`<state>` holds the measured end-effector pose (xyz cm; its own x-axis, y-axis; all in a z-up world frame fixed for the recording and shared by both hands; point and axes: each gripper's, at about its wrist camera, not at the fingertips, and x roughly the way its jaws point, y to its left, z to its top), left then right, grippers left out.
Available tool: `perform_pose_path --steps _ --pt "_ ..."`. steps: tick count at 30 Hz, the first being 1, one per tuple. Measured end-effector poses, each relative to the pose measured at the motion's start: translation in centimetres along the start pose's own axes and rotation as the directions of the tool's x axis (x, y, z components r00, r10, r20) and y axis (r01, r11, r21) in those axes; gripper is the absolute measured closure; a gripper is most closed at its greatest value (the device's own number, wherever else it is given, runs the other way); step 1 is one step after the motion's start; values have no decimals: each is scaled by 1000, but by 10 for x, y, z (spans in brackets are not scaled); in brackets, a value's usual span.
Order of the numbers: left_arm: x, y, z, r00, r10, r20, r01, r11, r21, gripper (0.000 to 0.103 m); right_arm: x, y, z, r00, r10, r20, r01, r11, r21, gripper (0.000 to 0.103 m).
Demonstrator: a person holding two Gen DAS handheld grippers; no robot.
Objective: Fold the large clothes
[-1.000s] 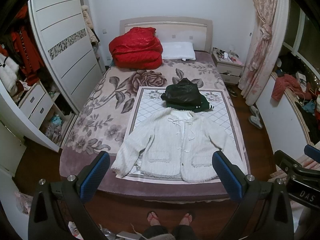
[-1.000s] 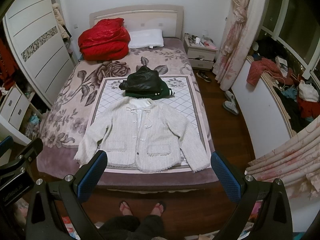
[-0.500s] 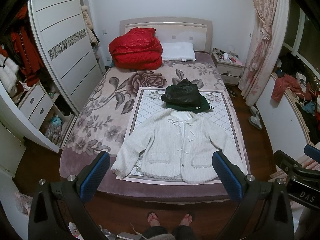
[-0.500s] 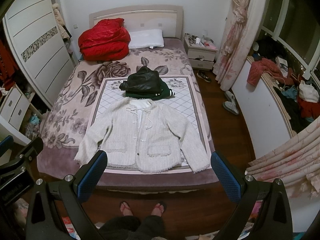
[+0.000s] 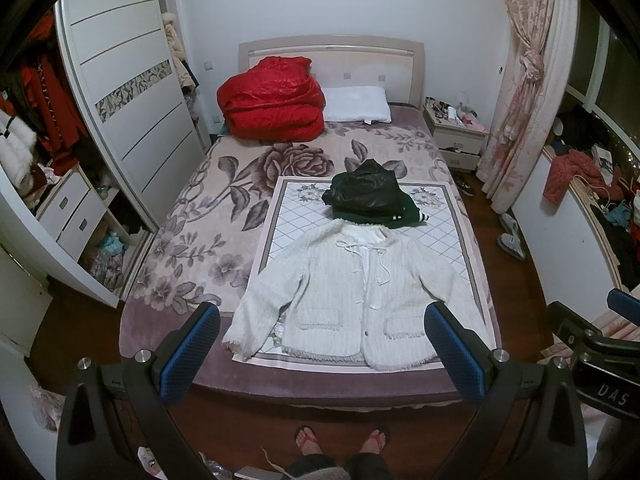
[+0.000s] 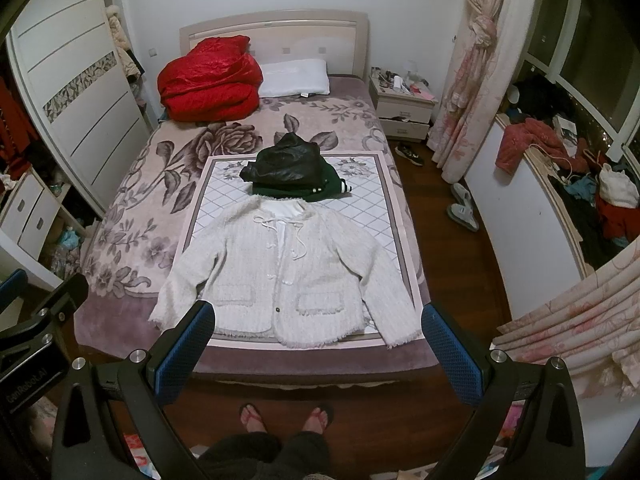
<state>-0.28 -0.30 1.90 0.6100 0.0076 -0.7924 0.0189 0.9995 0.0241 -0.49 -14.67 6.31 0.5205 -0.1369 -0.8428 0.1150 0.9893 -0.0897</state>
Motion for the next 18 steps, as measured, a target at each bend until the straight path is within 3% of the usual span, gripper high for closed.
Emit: perform_pose_path --steps 7,10,14,18 --pt "3 0 0 1000 3 1 -3 1000 4 0 2 1 -1 1000 -1 0 1 1000 3 0" --pt "12 0 7 999 44 27 -44 999 14 0 7 3 1 1000 3 1 -3 1000 19 0" --pt "54 3 29 995 97 38 -98 995 22 0 41 -1 9 999 30 24 -32 994 100 0" --pt "115 8 30 993 115 12 -116 991 61 0 98 -20 7 998 58 -29 -50 973 226 0"
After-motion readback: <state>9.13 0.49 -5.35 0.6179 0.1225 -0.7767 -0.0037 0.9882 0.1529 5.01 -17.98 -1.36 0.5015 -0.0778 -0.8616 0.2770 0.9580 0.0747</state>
